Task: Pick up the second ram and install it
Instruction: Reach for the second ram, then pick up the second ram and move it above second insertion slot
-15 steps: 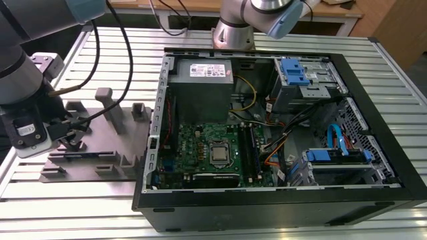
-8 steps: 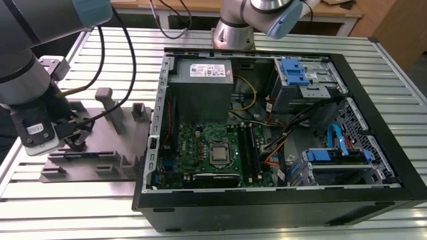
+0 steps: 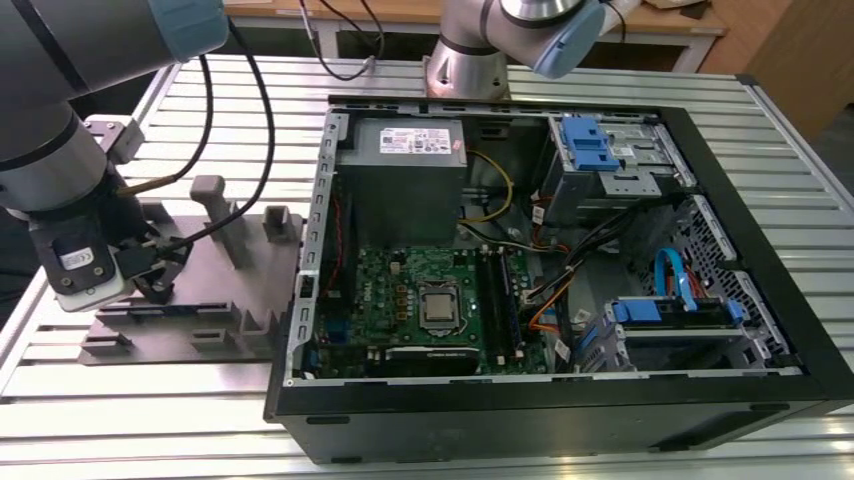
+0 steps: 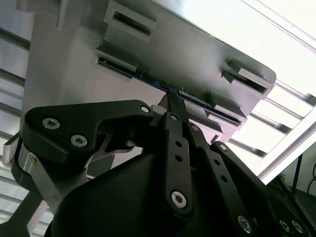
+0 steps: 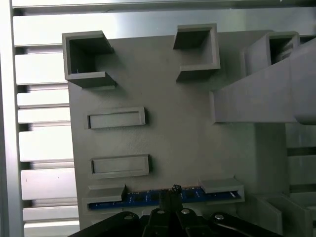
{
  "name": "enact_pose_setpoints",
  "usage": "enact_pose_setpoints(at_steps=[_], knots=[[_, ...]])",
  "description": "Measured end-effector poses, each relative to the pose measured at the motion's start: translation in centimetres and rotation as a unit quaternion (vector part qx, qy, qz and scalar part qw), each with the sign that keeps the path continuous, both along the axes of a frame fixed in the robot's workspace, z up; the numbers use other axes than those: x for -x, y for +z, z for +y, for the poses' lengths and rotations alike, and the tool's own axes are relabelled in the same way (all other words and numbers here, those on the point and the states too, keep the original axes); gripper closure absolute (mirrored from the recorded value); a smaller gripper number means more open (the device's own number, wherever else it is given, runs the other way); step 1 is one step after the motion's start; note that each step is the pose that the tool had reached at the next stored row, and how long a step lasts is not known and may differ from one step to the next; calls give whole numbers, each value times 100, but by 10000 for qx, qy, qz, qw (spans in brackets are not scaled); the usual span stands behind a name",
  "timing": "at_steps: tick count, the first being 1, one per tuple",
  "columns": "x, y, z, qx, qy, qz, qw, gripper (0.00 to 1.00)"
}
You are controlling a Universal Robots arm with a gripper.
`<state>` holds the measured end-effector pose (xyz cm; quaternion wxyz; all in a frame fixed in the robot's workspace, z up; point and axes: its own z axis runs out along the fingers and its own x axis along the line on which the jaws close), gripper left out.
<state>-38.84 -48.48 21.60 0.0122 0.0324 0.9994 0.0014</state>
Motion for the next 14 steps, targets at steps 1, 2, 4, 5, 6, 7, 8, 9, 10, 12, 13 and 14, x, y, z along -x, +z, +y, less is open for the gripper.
enact_pose_setpoints(at_steps=[1, 2, 4, 5, 6, 7, 8, 9, 10, 12, 13, 14], knots=[[0, 0, 0, 0, 0, 0, 10000, 89], [0, -1, 0, 0, 0, 0, 10000, 89], [0, -1, 0, 0, 0, 0, 10000, 89], [0, -2, 0, 0, 0, 0, 10000, 89], [0, -2, 0, 0, 0, 0, 10000, 89], [0, -2, 0, 0, 0, 0, 10000, 89], [0, -2, 0, 0, 0, 0, 10000, 89], [0, -3, 0, 1, 3, 0, 10000, 89], [0, -3, 0, 1, 9, 0, 10000, 89], [0, -3, 0, 1, 116, -1, 9999, 89], [0, -3, 1, 1, 184, -1, 9998, 89], [0, -3, 1, 1, 264, 0, 9997, 89]])
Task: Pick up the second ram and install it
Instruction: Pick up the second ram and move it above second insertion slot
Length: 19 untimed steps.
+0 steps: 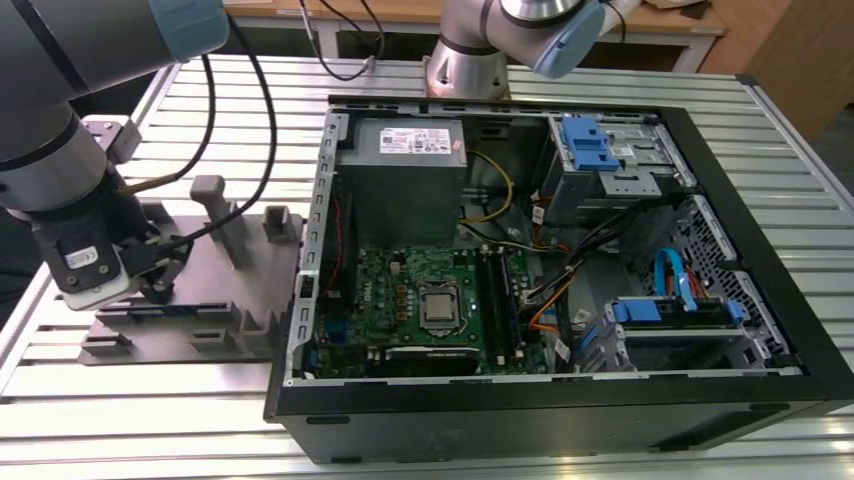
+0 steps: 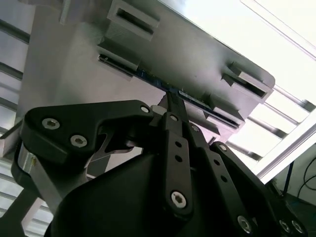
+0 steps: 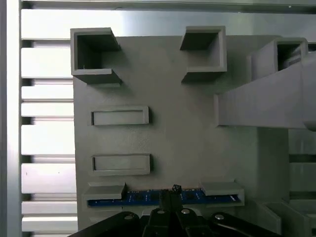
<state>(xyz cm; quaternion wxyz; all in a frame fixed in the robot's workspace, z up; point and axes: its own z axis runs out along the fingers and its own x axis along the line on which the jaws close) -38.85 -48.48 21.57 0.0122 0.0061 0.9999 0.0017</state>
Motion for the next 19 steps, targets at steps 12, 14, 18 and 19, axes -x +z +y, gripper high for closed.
enact_pose_setpoints(at_steps=[12, 14, 18, 19], knots=[[0, -3, -1, 0, 1093, 0, 9940, 89], [0, -3, -1, 0, 1271, 0, 9919, 89], [0, -5, 0, 0, 1634, 0, 9866, 89], [0, -5, -1, 0, 1724, 0, 9850, 89]])
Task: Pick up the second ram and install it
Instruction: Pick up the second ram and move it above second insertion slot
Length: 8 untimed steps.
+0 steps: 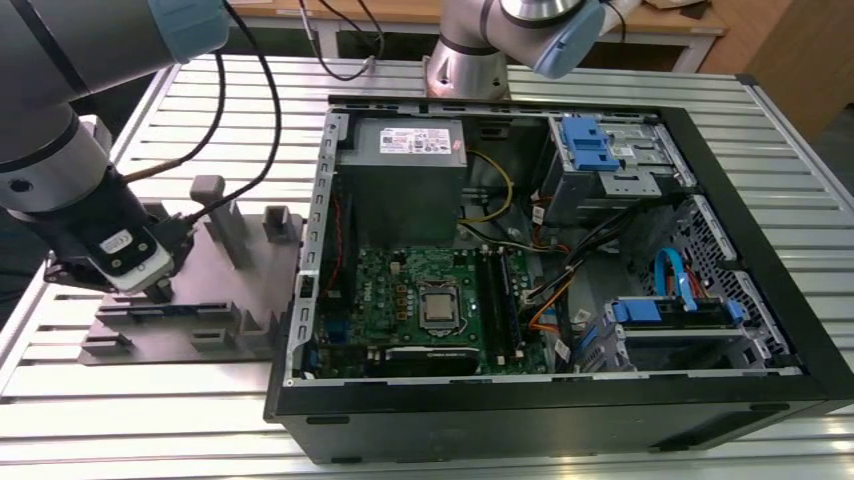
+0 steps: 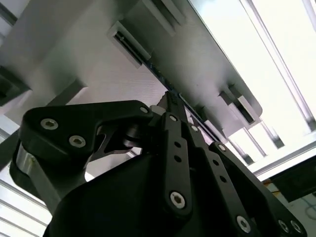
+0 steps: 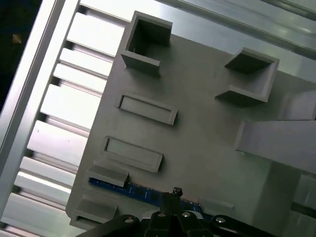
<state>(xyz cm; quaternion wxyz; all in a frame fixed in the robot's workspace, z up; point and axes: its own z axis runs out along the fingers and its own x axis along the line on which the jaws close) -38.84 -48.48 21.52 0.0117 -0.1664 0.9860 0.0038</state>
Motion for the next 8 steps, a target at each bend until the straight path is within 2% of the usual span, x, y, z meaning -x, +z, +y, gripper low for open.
enact_pose_setpoints(at_steps=[4, 8], knots=[[0, -1, 0, 0, 347, 0, 9994, 89], [0, -2, 0, 0, 674, 0, 9977, 89]])
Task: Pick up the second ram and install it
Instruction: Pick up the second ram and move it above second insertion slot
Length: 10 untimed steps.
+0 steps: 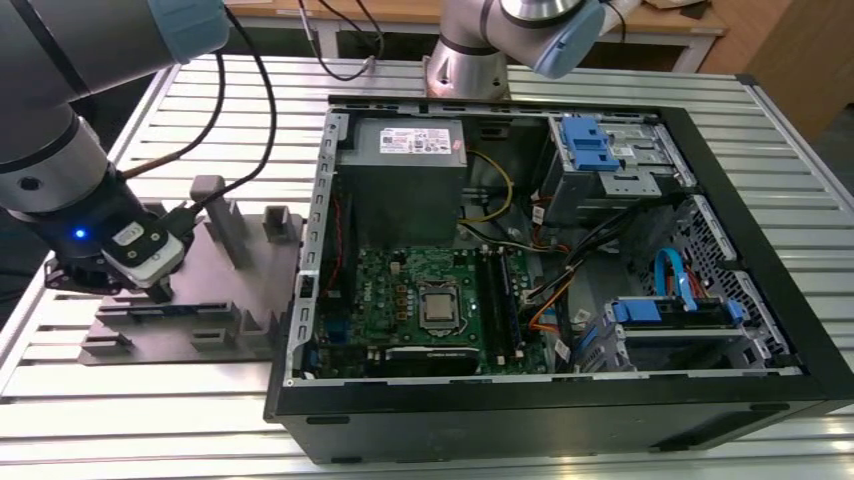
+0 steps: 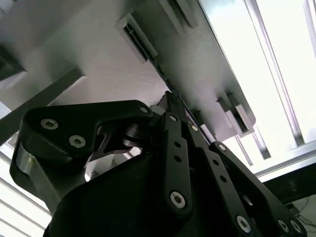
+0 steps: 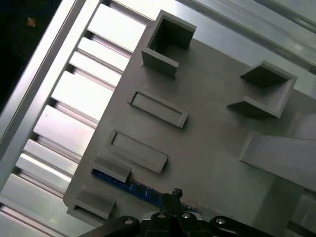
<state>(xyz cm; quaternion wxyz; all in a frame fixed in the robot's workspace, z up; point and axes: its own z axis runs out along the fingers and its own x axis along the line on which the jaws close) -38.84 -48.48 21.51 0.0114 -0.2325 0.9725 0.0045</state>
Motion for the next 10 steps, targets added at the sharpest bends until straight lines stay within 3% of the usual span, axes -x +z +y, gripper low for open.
enact_pose_setpoints(at_steps=[5, 10], knots=[[0, -1, 0, 0, 392, 0, 9992, 89], [0, -1, 0, 0, 739, 0, 9973, 89]])
